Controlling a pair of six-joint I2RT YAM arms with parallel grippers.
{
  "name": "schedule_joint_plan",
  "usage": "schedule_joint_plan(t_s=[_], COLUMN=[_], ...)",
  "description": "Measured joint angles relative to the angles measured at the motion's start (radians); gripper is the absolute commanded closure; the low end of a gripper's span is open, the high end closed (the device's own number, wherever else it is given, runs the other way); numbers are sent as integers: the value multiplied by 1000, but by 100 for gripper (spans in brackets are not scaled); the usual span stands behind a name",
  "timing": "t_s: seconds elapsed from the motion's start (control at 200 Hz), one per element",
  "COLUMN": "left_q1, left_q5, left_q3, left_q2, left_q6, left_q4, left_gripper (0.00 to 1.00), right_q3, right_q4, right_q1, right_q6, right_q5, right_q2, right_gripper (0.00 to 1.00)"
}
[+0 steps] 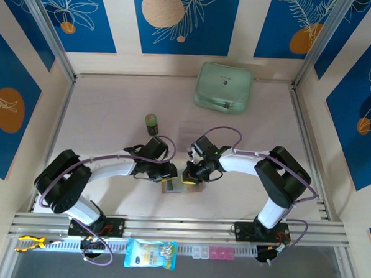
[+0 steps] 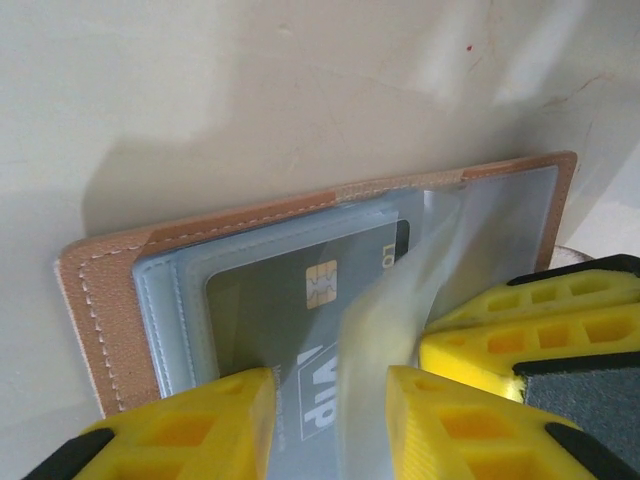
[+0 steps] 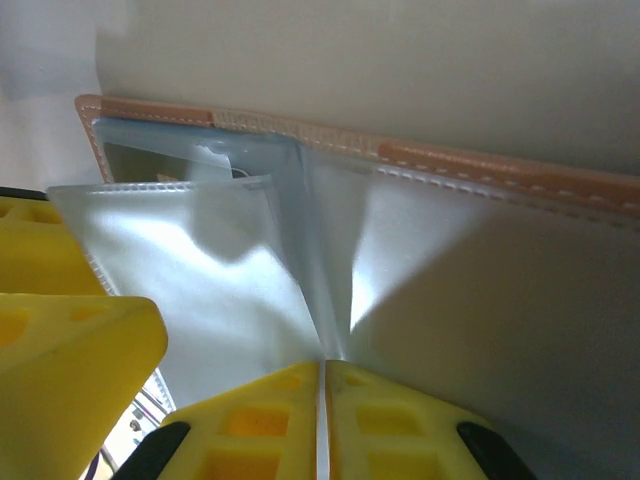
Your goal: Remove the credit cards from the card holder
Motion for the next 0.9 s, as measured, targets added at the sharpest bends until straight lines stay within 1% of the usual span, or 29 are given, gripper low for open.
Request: schedule_joint_plan(t_s=[0.085,0.205,0.31,0.515,0.69,0.81,0.9], left_q1=[-1,-1,-2,-7,-19,-29,-38], left_q5=[-2,-4,-3,10,20,23,24], left_q3=[0,0,0,2,29,53,72], left_q2=[-3,-4,-4,-4,-4,-4,-4], left_q6=[-1,0,-5,-10,-16,-18,-23], left_q4=[-1,-1,5,24,25,25,23], left_gripper=[66,72,75,73,72,69,64], right_q3=[0,0,0,0,0,0,0], right_q4=[0,0,0,-4,-31,-56,-79], right_q1=[0,0,0,0,-2,-13,-30], right_q6=[0,3,3,3,3,3,-1], right_q5=[0,0,0,0,14,27,41], right_q2=[0,0,-2,-28,-95,-148,-186], right_gripper=[89,89,89,87,85,84,84])
